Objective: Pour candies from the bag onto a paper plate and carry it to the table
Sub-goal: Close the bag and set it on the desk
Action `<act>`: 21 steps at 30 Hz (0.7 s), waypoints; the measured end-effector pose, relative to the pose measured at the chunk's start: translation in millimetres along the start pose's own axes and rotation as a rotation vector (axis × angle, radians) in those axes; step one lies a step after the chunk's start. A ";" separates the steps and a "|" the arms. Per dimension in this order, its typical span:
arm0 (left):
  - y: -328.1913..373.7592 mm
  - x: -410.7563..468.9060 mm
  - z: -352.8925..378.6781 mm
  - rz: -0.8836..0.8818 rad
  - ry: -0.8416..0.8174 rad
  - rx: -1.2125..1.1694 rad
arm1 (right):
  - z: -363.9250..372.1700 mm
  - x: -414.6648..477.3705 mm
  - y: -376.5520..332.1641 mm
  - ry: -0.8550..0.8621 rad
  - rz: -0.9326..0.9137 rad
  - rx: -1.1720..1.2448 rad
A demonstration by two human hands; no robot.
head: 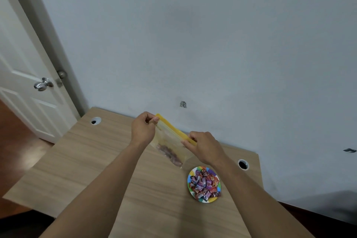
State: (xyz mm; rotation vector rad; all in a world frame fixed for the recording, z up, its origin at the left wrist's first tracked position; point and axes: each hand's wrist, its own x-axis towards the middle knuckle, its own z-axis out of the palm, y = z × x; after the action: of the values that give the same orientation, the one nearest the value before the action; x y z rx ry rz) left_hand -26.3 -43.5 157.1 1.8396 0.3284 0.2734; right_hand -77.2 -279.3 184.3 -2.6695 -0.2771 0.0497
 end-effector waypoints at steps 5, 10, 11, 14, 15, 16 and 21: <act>-16.8 9.9 -4.5 -0.093 0.024 -0.045 | 0.1 0.0 -3.3 -0.033 -0.030 -0.045; -29.2 14.6 -13.1 -0.130 0.047 -0.034 | 2.8 -1.4 -5.3 -0.069 -0.086 -0.103; -31.9 15.1 -14.9 -0.135 0.048 -0.032 | 3.1 -1.6 -5.7 -0.077 -0.098 -0.113; -39.1 15.3 -18.6 -0.157 0.053 -0.041 | 5.2 1.1 -6.1 -0.090 -0.124 -0.188; -41.5 14.8 -19.5 -0.163 0.051 -0.039 | 6.9 3.0 -5.4 -0.095 -0.133 -0.216; -44.6 14.5 -20.5 -0.170 0.047 -0.035 | 9.2 4.4 -4.5 -0.101 -0.142 -0.241; -61.7 12.4 -32.0 -0.198 0.016 -0.021 | 25.2 11.8 0.1 -0.143 -0.158 -0.316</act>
State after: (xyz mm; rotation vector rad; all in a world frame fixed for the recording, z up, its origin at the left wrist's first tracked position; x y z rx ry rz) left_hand -31.2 6.4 107.3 1.7703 0.5133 0.1539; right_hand -67.7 -266.0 161.8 -2.9501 -0.5848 0.1598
